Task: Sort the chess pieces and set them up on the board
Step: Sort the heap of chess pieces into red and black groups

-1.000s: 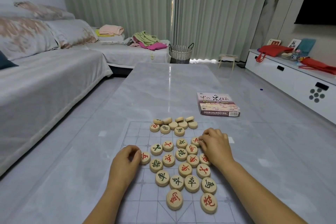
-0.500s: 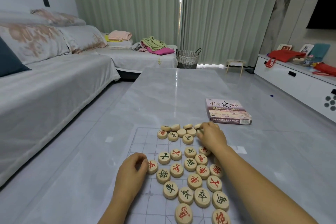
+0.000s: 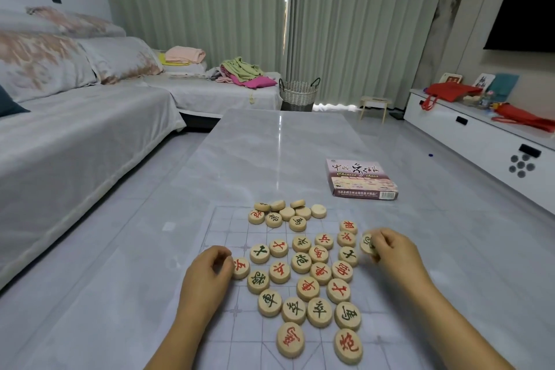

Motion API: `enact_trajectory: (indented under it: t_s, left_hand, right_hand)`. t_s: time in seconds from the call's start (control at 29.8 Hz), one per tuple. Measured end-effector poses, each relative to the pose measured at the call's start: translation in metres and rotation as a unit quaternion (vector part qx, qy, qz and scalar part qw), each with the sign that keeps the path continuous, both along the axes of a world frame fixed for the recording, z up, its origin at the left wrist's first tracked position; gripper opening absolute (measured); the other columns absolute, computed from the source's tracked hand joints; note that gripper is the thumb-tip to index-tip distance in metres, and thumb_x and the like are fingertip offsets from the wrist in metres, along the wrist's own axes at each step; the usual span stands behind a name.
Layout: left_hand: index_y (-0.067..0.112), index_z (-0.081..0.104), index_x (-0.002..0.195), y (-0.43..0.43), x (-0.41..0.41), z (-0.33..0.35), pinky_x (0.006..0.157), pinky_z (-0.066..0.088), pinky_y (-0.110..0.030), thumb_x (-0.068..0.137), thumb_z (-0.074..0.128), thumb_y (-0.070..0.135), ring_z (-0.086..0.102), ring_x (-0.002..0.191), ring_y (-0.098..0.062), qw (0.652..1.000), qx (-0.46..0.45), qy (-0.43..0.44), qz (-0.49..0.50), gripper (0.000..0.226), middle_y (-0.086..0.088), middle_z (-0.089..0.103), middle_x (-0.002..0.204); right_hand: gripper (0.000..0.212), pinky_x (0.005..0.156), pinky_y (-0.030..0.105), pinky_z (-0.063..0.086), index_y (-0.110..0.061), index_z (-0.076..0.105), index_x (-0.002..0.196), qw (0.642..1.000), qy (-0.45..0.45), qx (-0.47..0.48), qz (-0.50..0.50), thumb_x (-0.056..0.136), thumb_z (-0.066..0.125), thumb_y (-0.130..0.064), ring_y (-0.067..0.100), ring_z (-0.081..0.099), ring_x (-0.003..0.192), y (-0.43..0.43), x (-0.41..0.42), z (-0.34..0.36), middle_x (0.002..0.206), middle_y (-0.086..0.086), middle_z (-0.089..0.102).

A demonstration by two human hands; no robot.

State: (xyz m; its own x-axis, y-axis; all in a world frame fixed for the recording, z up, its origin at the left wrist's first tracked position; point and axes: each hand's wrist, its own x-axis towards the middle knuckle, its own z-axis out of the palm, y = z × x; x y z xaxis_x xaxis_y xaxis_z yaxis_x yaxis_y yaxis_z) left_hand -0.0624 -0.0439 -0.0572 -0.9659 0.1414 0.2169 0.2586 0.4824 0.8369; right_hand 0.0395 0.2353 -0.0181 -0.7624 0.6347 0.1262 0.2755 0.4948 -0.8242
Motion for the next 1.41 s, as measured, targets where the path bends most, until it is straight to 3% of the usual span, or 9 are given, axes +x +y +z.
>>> enact_trajectory:
  t_s: [0.13,0.27,0.44,0.64,0.84,1.01,1.14,1.31,1.41]
  left_hand:
    - [0.016,0.063,0.087,0.001,0.003,0.001,0.071,0.042,-0.026,0.087,0.054,0.011,0.057,0.085,-0.013,1.000,-0.007,0.001,-0.004,0.010,0.003,0.064,0.087]
    - [0.017,0.063,0.088,0.002,0.004,0.003,0.071,0.042,-0.026,0.087,0.054,0.011,0.057,0.086,-0.014,1.000,-0.008,-0.001,-0.003,0.010,0.002,0.064,0.087]
    - [0.018,0.062,0.091,0.002,0.004,0.003,0.075,0.043,-0.028,0.088,0.053,0.014,0.057,0.088,-0.014,1.000,-0.020,-0.005,-0.004,0.010,0.002,0.063,0.090]
    - [0.018,0.061,0.095,0.001,0.005,0.003,0.078,0.042,-0.026,0.089,0.053,0.015,0.057,0.091,-0.014,0.999,-0.028,-0.010,-0.012,0.011,0.002,0.063,0.095]
    - [0.016,0.051,0.116,0.009,-0.006,0.014,0.080,0.044,-0.031,0.090,0.054,0.026,0.056,0.095,-0.018,0.996,-0.023,-0.078,-0.031,0.027,0.003,0.058,0.096]
    - [0.017,0.052,0.126,0.058,-0.031,0.025,0.101,0.038,-0.035,0.092,0.050,0.021,0.044,0.121,-0.021,0.983,-0.158,0.026,-0.094,0.034,-0.004,0.050,0.132]
    - [0.022,0.046,0.132,0.102,-0.054,0.028,0.105,0.029,-0.035,0.095,0.041,0.020,0.033,0.131,-0.023,0.934,-0.307,0.126,-0.129,0.037,-0.001,0.040,0.144]
    - [0.027,0.024,0.144,0.126,-0.091,0.025,0.116,0.011,-0.046,0.098,0.029,0.019,0.003,0.144,-0.031,0.882,-0.439,0.087,-0.148,0.047,0.001,0.010,0.158]
    - [0.026,0.029,0.141,0.129,-0.095,0.023,0.110,0.022,-0.046,0.098,0.032,0.023,0.018,0.141,-0.026,0.873,-0.445,0.060,-0.192,0.043,0.001,0.020,0.154]
  right_hand:
    - [0.022,0.075,0.029,0.038,-0.013,0.067,0.096,0.995,-0.073,0.062,0.014,0.094,0.045,-0.018,0.021,0.054,0.090,0.001,0.022,-0.025,0.094,0.002,0.056]
    - [0.015,0.068,0.029,0.038,-0.023,0.057,0.091,0.991,-0.079,0.107,0.006,0.095,0.044,-0.030,0.016,0.056,0.084,-0.006,0.022,-0.035,0.093,-0.004,0.061]
    - [0.028,0.074,0.029,0.039,-0.018,0.065,0.103,0.994,-0.068,0.084,0.010,0.097,0.038,-0.023,0.019,0.056,0.093,-0.005,0.023,-0.037,0.102,-0.002,0.053]
    - [0.026,0.078,0.031,0.043,-0.020,0.066,0.096,0.996,-0.058,0.074,0.011,0.096,0.040,-0.020,0.017,0.056,0.093,-0.006,0.026,-0.037,0.101,-0.004,0.056]
    - [0.018,0.072,0.030,0.043,-0.026,0.062,0.087,0.995,-0.068,0.076,0.014,0.094,0.045,-0.024,0.015,0.056,0.087,-0.006,0.025,-0.035,0.099,-0.005,0.058]
    - [0.015,0.068,0.027,0.042,-0.030,0.059,0.083,0.994,-0.068,0.079,0.018,0.093,0.048,-0.026,0.012,0.055,0.084,-0.005,0.025,-0.037,0.096,-0.007,0.058]
    - [0.016,0.066,0.024,0.043,-0.029,0.060,0.080,0.995,-0.060,0.076,0.018,0.092,0.050,-0.026,0.005,0.055,0.080,-0.004,0.025,-0.040,0.093,-0.011,0.058]
    - [0.017,0.063,0.022,0.041,-0.032,0.056,0.075,0.995,-0.060,0.080,0.012,0.091,0.051,-0.033,0.004,0.055,0.077,-0.001,0.022,-0.041,0.087,-0.011,0.057]
    - [0.019,0.063,0.024,0.042,-0.031,0.056,0.071,0.996,-0.054,0.074,0.008,0.089,0.052,-0.033,0.005,0.055,0.076,0.000,0.020,-0.041,0.084,-0.010,0.058]
